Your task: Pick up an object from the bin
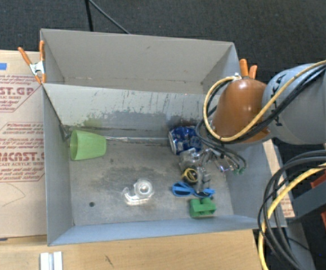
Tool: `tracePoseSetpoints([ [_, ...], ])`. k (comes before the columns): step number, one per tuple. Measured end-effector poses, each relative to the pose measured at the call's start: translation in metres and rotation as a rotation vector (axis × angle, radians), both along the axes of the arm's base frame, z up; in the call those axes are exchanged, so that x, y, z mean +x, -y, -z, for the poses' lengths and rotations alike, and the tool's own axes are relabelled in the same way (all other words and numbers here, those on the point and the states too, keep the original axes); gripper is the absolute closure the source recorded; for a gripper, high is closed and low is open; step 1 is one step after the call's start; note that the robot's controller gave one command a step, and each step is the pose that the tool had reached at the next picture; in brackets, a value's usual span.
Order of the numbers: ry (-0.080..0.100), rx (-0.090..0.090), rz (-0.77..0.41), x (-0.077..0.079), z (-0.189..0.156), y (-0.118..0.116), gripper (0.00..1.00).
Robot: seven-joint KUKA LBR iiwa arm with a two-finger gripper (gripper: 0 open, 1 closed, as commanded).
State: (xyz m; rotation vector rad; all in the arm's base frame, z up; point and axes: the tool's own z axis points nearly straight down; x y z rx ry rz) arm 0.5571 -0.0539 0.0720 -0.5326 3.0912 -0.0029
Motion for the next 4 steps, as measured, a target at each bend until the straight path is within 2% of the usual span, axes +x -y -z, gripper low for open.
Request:
tracePoseSetpoints([
  [1,-0.012,0.002,0.001,-0.004,0.002,0.001,0.00],
  [2,-0.005,0.003,0.003,-0.002,0.001,0.000,1.00],
  [3,0.007,0.002,0.002,0.032,-0.082,-0.028,1.00],
  [4,0.007,0.003,0.011,0.039,-0.197,-0.071,1.00],
])
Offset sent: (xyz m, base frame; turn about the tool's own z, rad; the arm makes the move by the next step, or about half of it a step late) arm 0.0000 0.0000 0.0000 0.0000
